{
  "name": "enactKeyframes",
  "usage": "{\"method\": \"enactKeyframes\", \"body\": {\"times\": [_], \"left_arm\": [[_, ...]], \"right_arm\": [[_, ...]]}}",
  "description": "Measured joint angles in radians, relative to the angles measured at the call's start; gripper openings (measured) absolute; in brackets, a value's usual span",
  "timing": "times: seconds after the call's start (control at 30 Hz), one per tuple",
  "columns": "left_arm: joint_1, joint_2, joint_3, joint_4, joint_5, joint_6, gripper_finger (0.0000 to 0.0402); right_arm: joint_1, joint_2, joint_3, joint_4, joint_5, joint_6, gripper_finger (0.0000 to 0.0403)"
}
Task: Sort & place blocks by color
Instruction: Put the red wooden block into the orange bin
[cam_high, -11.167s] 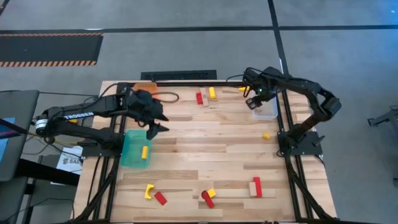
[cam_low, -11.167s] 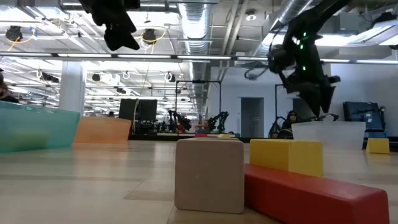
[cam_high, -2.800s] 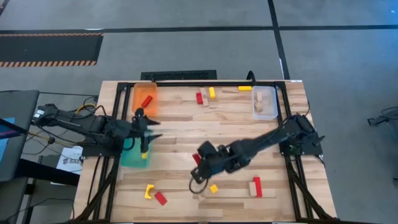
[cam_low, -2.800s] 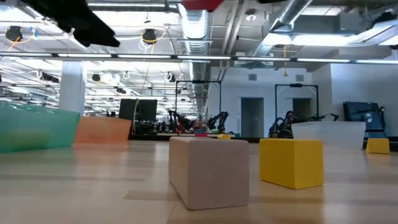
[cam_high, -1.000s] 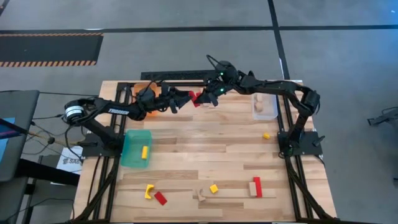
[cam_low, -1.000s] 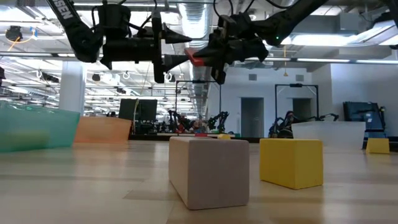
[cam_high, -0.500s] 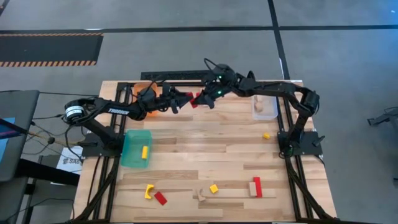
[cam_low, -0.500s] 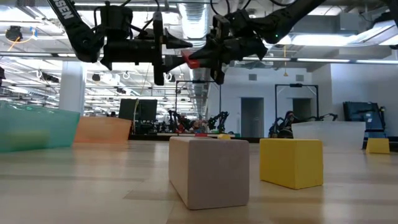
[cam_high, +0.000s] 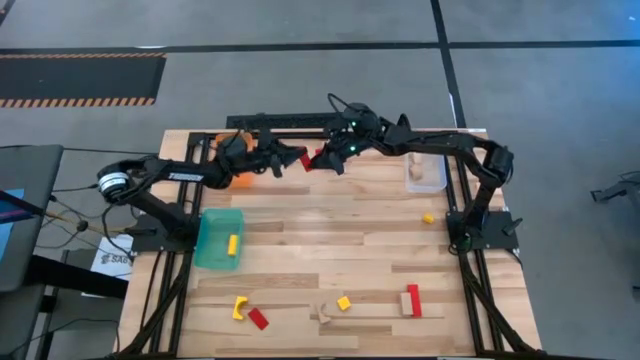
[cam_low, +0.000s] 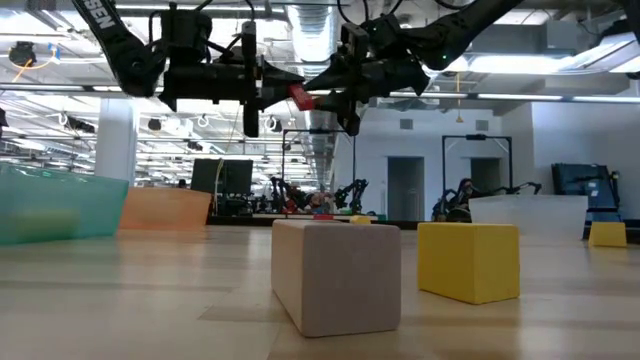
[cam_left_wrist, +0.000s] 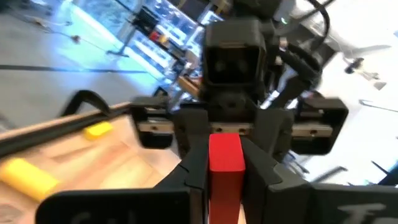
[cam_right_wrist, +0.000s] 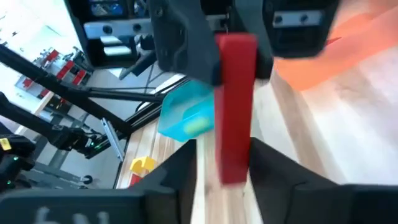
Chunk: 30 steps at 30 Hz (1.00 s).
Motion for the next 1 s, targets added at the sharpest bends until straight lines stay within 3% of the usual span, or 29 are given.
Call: {"method": "enactKeyframes", "body": {"times": [0.1, 0.17, 0.3, 0.43, 0.5, 0.6, 0.8, 1.0], "left_arm": [[0.062, -0.093, 0.046, -0.248, 0.004, 0.082, 0.0027], [0.101, -0.162, 0.106, -0.516, -0.036, 0.167, 0.0027], [0.152, -0.236, 0.279, -1.121, -0.328, 0.309, 0.0027], [0.196, -0.232, 0.393, -1.508, -0.574, 0.294, 0.0027], [0.207, -0.229, 0.4, -1.589, -0.622, 0.27, 0.0027], [0.235, -0.203, 0.384, -1.708, -0.609, 0.266, 0.0027], [0.246, -0.13, 0.32, -1.719, -0.577, 0.26, 0.0028], [0.253, -0.03, 0.303, -1.702, -0.593, 0.259, 0.0073]], "right_arm": [[-0.021, 0.0, 0.006, -0.001, -0.04, 0.03, 0.0181], [-0.036, 0.0, 0.008, -0.001, -0.044, 0.053, 0.0197], [-0.043, 0.0, 0.008, -0.004, -0.045, 0.085, 0.0216], [-0.044, 0.0, 0.008, -0.005, -0.041, 0.083, 0.0221], [-0.04, 0.0, 0.008, -0.005, -0.041, 0.078, 0.022], [-0.032, 0.0, 0.008, -0.004, -0.04, 0.06, 0.0216], [-0.031, 0.0, 0.008, -0.005, -0.037, 0.058, 0.0216], [-0.021, 0.0, 0.008, -0.016, -0.04, 0.072, 0.0214]]}}
